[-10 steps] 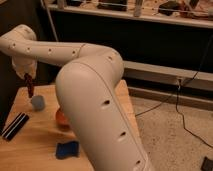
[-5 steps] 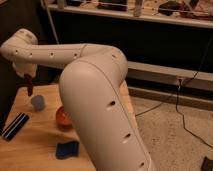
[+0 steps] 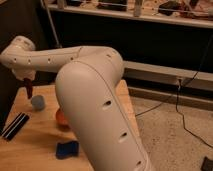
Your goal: Place the pepper in the ceramic cup
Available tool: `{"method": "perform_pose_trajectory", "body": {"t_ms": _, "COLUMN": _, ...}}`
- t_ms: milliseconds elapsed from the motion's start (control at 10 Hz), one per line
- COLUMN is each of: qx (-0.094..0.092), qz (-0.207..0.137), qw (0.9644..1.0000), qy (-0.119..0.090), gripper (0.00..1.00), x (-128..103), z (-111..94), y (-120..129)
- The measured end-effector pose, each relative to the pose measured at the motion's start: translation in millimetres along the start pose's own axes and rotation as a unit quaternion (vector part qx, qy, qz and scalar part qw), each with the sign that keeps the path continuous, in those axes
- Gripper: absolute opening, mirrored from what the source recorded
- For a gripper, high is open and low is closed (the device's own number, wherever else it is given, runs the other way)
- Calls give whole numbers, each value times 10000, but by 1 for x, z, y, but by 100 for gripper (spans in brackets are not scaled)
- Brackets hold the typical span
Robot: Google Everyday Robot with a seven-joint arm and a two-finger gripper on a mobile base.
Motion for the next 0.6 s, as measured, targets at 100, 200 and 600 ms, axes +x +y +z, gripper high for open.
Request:
{"method": "perform_pose_trajectory", "body": {"t_ms": 100, "qx": -23, "qz": 21, "qw": 10000, "qy": -2, "gripper": 27, "x": -1, "z": 4, "y": 0}}
{"method": "perform_pose_trajectory", "body": {"t_ms": 200, "qx": -38, "qz": 47, "qw": 10000, "qy": 2, "gripper": 27, "x": -2, "z": 6, "y": -1}}
{"method": "perform_pose_trajectory", "body": {"t_ms": 600, "qx": 47, "qz": 183, "qw": 9998, "qy": -52, "gripper": 27, "x": -21, "z": 7, "y": -29}}
